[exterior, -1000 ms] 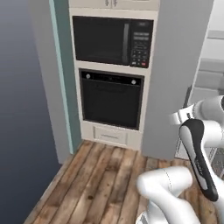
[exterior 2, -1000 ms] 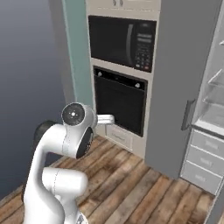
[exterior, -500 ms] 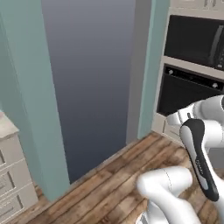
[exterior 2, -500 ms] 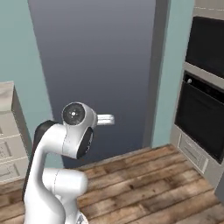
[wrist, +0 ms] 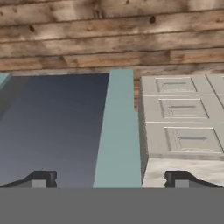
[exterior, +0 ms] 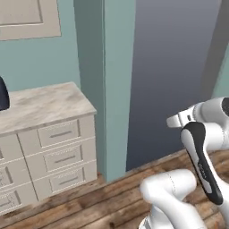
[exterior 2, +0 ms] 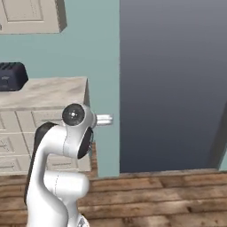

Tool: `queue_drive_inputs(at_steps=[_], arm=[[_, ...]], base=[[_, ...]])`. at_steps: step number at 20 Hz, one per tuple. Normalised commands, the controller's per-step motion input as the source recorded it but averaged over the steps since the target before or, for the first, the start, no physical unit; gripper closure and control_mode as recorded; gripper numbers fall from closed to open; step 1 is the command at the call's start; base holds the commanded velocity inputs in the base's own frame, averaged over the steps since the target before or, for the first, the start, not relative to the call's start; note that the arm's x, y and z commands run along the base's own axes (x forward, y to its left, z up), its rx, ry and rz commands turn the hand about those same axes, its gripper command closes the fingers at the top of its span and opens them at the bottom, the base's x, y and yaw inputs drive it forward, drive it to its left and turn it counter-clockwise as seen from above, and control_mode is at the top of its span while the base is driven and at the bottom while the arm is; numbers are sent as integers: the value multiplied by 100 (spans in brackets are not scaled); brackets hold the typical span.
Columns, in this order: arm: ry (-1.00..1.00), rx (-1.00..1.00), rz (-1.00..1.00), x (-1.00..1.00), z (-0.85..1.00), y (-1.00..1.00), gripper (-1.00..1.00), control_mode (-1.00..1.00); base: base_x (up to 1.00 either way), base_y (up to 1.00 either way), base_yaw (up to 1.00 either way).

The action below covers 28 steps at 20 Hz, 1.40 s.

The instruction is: Place one of the steaks on the plate and the other in the bowl. Then place the bowl in the fridge.

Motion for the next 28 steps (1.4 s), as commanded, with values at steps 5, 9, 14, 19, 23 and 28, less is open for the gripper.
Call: queue_drive_inputs(at_steps=[5,9,14,19,23,28], arm=[[0,0,0,0,0,0,-100,100],[0,0,0,0,0,0,-100,100],[0,0,0,0,0,0,-100,100],[0,0,0,0,0,0,-100,100],[0,0,0,0,0,0,-100,100],[0,0,0,0,0,0,-100,100]], base=[[30,100,22],[36,100,13],[37,100,8],[43,100,1],[52,100,0],[32,91,6]])
